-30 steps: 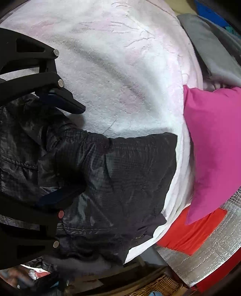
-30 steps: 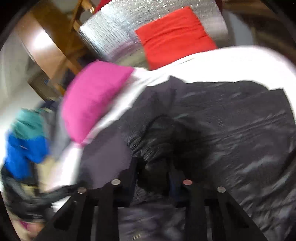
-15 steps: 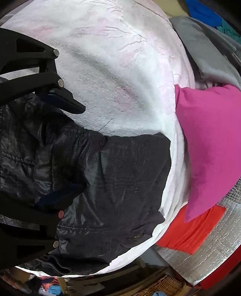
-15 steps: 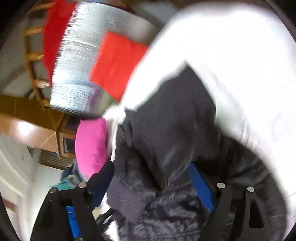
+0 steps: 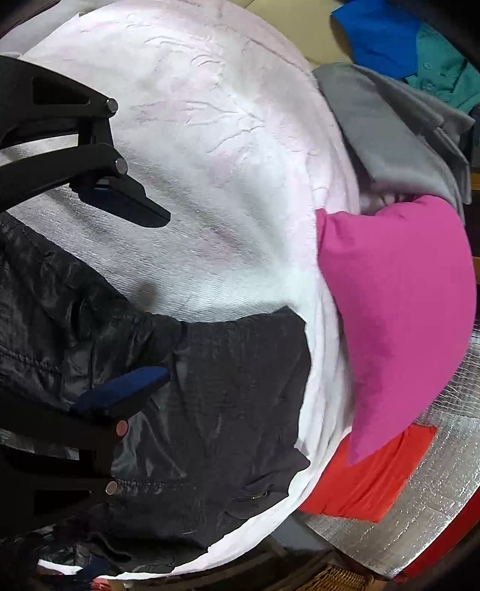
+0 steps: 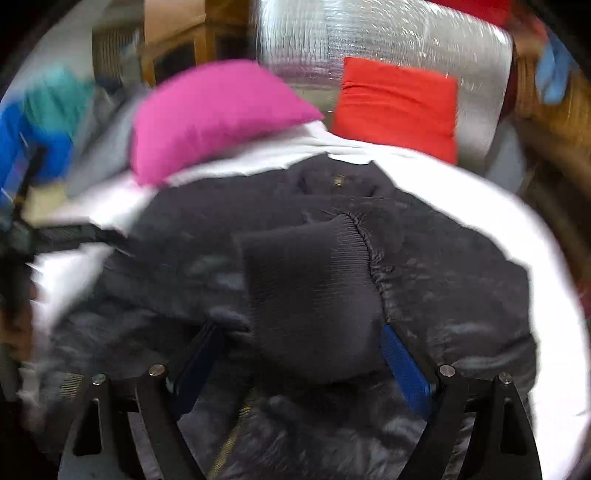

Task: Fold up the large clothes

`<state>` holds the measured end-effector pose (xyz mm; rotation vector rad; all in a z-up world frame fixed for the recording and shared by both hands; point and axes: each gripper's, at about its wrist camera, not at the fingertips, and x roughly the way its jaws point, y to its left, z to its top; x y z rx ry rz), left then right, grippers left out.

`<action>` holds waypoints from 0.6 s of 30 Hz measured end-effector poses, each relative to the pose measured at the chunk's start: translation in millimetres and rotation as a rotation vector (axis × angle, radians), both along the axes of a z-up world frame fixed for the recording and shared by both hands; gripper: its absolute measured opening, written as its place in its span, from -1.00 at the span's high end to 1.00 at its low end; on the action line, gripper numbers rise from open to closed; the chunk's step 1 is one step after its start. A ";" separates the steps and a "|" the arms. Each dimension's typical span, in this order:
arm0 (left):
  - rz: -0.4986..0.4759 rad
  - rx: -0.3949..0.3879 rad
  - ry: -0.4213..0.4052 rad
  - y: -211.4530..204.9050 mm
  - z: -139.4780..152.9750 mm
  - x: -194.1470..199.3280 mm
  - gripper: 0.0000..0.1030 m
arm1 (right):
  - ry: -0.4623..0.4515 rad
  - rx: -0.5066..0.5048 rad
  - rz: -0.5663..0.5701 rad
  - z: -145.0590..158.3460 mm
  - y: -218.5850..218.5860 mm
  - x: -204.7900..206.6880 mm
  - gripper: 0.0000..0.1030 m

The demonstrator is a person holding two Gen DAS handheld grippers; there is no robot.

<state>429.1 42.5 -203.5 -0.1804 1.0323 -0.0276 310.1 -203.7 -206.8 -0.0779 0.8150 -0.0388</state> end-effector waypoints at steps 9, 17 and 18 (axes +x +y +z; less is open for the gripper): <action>0.011 -0.022 -0.010 7.2 3.6 -3.0 -0.51 | -0.188 0.498 -0.598 23.2 -186.3 -25.7 -0.72; -0.032 -0.149 -0.032 2.6 6.2 -2.1 -0.51 | -0.128 0.908 -0.674 -27.5 -289.2 -45.1 -0.73; -0.058 -0.175 -0.030 -1.4 6.1 -1.5 -0.51 | -0.105 0.927 -0.651 -32.7 -292.2 -41.3 -0.73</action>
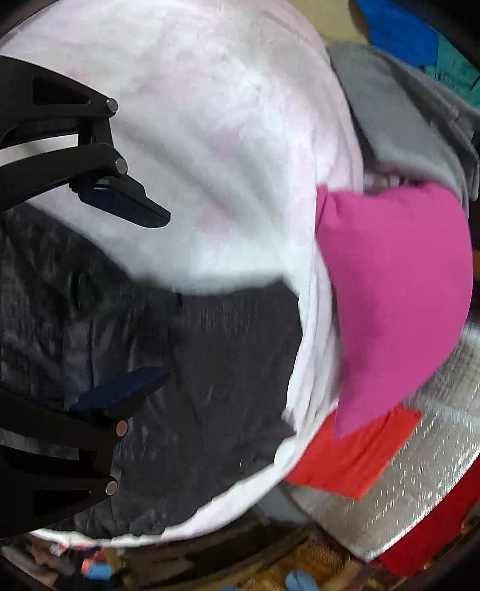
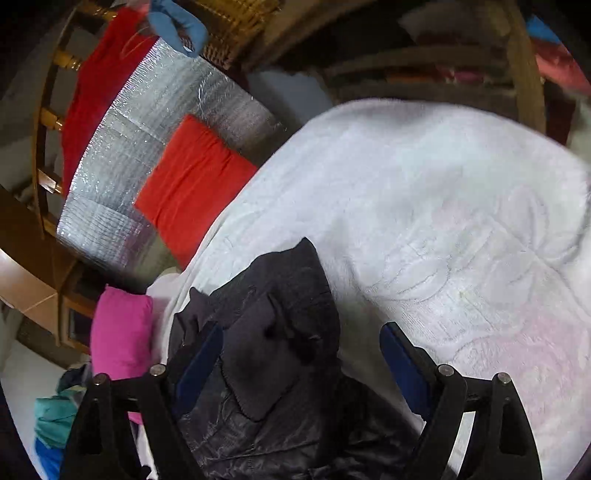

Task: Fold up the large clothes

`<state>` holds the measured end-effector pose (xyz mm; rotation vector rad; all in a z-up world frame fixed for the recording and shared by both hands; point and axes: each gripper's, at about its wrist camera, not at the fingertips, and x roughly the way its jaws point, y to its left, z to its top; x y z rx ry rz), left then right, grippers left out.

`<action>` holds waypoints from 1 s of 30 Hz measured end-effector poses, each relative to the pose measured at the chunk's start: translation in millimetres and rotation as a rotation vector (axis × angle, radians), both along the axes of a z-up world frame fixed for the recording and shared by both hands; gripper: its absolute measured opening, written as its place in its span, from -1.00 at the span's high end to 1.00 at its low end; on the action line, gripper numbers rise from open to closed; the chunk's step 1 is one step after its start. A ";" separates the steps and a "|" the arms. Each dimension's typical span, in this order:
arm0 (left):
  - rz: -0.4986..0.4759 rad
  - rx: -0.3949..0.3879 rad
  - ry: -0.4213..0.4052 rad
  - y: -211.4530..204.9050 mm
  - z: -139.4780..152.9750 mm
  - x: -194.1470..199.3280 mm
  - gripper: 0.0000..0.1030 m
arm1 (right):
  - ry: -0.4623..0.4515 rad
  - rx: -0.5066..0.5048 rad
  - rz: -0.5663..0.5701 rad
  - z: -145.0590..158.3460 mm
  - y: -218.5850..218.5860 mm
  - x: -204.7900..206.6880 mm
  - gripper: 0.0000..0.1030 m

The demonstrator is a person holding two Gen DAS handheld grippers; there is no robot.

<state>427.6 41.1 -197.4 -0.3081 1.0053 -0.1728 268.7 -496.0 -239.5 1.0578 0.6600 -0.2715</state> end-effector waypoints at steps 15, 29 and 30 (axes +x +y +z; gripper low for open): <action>-0.108 0.080 0.067 -45.9 -21.8 13.6 -0.52 | 0.179 -0.235 0.253 -22.6 62.1 65.1 -0.01; -0.103 0.097 0.094 -46.9 -23.0 16.1 -0.52 | 0.156 -0.133 0.229 -7.3 48.5 34.1 0.11; -0.106 0.118 0.067 -48.5 -17.5 13.9 -0.52 | 0.138 -0.137 0.213 -1.8 46.4 29.9 -0.29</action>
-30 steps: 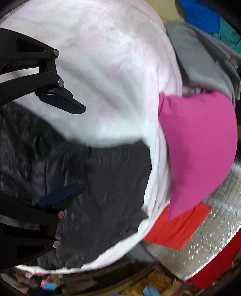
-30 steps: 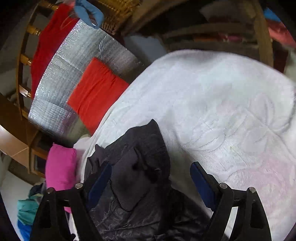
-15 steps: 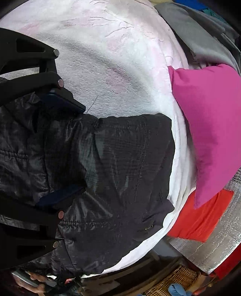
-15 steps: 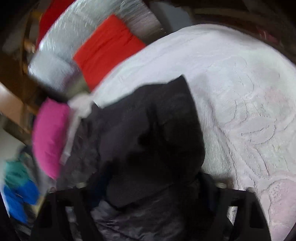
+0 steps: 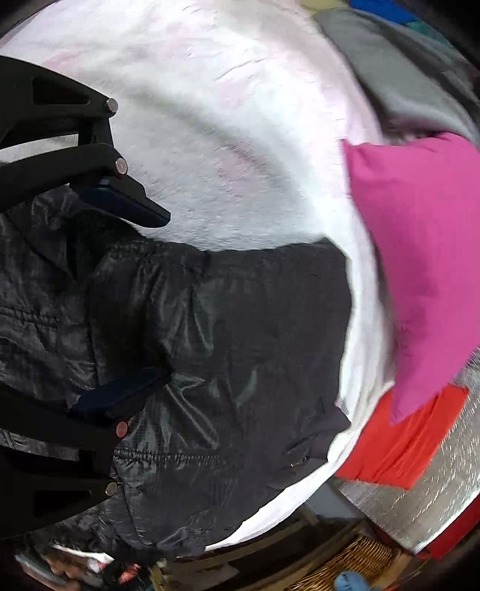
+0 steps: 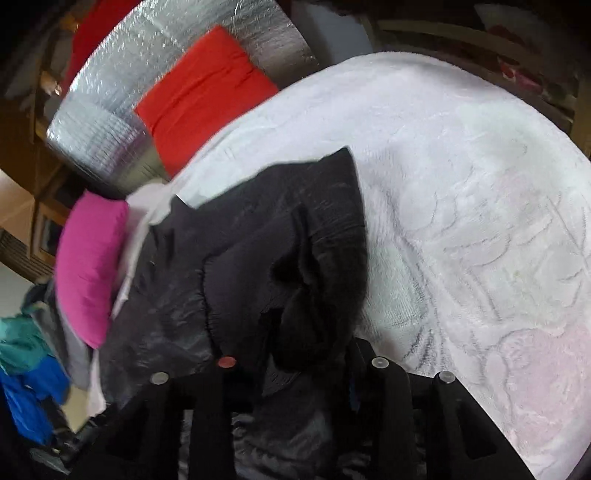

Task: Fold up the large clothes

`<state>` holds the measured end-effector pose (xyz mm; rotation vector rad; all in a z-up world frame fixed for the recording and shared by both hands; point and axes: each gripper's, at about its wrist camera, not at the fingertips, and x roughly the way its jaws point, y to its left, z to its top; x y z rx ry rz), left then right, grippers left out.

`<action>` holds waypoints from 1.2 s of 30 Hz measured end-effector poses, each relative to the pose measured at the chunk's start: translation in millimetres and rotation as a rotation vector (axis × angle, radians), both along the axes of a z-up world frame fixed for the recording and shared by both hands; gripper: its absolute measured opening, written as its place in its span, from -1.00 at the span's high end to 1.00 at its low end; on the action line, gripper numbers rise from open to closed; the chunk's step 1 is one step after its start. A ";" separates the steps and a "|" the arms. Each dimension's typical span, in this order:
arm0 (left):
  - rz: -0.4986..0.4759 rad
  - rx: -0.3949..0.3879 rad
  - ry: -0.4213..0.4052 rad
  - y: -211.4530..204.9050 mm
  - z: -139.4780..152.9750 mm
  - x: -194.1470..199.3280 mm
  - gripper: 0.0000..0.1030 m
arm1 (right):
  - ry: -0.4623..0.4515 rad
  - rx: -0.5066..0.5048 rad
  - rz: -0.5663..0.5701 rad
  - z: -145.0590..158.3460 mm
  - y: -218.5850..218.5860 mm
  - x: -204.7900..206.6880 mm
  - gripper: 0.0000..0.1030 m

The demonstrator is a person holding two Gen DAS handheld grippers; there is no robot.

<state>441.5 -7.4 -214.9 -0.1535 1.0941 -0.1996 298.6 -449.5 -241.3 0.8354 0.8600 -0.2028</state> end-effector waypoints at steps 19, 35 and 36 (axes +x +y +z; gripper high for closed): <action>-0.052 0.034 -0.032 -6.6 1.7 -9.1 -0.52 | -0.014 -0.219 0.001 20.3 38.5 17.3 0.42; -0.081 0.116 -0.116 23.1 32.1 -63.1 -0.52 | -0.084 -0.284 -0.119 38.3 46.1 -66.3 -0.41; -0.082 0.115 -0.125 27.1 34.5 -67.1 -0.52 | -0.087 -0.287 -0.120 40.7 46.3 -74.4 -0.41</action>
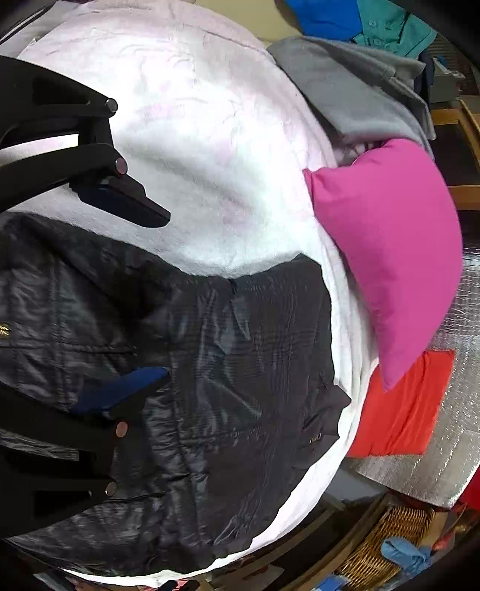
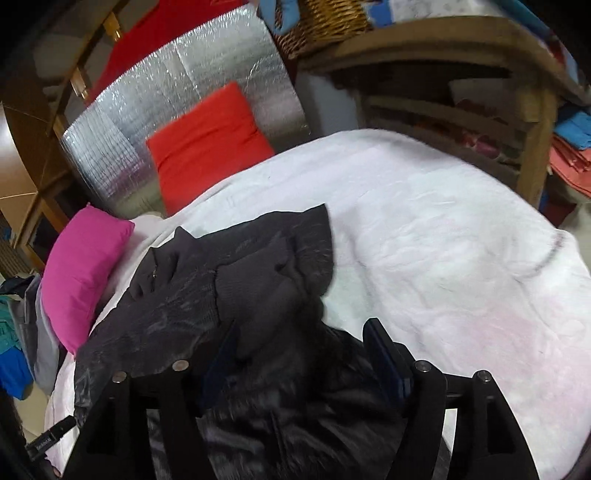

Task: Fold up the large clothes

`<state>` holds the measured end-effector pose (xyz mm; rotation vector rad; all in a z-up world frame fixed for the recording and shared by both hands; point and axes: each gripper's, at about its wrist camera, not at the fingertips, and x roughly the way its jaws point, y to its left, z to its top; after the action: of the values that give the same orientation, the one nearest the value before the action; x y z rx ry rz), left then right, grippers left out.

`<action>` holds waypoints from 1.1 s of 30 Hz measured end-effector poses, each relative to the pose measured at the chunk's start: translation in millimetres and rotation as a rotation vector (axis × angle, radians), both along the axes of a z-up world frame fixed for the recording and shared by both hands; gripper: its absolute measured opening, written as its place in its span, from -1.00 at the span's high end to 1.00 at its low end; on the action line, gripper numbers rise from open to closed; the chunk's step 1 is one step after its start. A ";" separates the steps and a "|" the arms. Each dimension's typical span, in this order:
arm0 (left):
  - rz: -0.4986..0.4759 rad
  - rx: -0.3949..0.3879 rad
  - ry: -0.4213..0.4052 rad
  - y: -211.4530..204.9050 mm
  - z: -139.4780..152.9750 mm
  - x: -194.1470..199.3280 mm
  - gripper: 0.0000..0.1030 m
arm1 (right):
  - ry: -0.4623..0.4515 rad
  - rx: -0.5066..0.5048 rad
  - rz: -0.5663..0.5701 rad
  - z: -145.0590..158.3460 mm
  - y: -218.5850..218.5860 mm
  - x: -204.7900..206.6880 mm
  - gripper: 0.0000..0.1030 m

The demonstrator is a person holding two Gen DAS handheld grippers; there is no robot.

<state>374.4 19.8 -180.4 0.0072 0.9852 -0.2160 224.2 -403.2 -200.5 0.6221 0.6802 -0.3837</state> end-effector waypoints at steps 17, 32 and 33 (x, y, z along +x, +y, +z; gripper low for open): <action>0.001 -0.053 -0.021 55.9 10.8 -25.2 -0.52 | 0.046 0.081 0.064 17.5 7.4 -58.6 -0.52; 0.031 -0.067 0.017 30.4 -10.1 12.5 -0.52 | 0.011 0.213 0.073 -26.6 -34.6 27.7 -0.59; 0.038 -0.077 0.028 28.2 -11.5 18.5 -0.52 | 0.016 0.225 0.072 -32.1 -39.8 35.2 -0.59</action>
<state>393.0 48.0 -191.9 -0.0846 1.0034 -0.2199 259.4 -443.0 -232.6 0.8063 0.7647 -0.2468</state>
